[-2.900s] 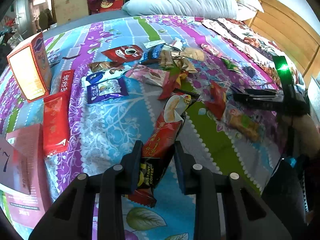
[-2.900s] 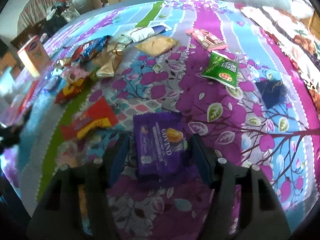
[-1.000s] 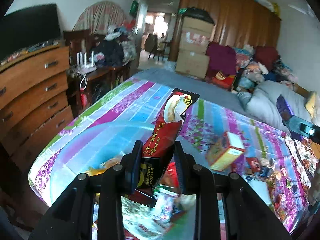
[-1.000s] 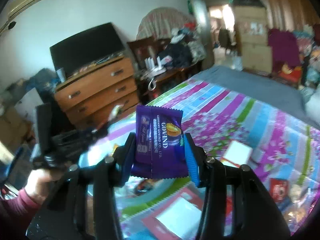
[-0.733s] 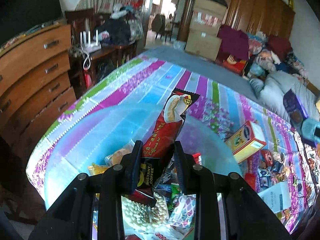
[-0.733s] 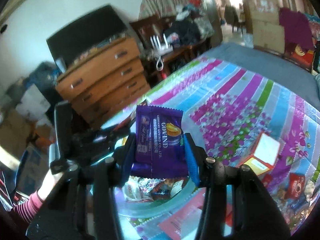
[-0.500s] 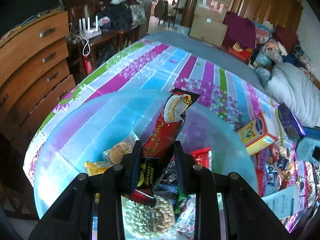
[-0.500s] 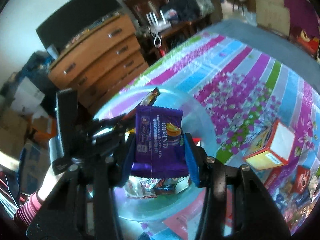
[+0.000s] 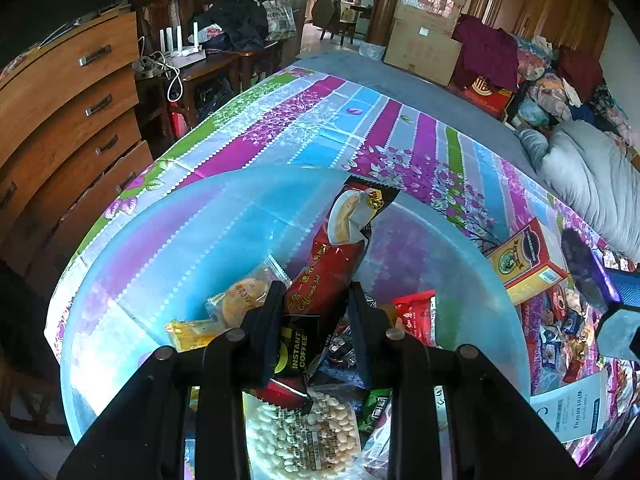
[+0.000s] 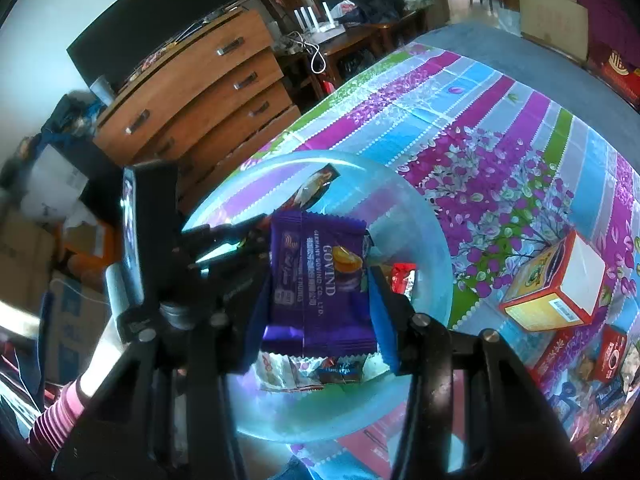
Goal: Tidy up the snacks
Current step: 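Open both tools to drop the coffee stick and purple packet into the bowl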
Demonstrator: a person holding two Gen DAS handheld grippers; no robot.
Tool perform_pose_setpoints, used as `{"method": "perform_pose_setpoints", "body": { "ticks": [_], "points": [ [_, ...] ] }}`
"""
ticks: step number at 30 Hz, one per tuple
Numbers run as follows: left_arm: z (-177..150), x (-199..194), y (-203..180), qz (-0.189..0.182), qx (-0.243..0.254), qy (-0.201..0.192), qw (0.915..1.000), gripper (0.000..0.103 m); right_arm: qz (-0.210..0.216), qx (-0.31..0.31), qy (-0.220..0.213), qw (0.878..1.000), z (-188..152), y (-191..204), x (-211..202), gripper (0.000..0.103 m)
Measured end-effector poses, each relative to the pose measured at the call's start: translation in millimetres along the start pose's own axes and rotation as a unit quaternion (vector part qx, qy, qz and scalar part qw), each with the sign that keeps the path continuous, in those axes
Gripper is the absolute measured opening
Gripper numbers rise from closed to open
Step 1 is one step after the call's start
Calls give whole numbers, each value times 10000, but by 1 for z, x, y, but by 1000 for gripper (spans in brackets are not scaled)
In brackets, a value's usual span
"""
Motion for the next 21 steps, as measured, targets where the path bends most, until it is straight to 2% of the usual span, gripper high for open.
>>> {"method": "perform_pose_setpoints", "body": {
  "ticks": [17,21],
  "points": [
    [3,1,-3,19,32,-36,10000,31,39,132,33,9999,-4,-11,6,48],
    [2,-3,-5,25,63,-53,10000,31,265,234,145,9993,-7,-8,15,52]
  ]
}}
Point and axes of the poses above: each gripper's, at about its wrist camera, not at the fingertips, and x roughly the way its jaws point, y to its left, z to its top, the point moved 7 cm from there along x, roughly the way its jaws point, and after that the axes turned 4 degrees about y, right-handed, at the moved point
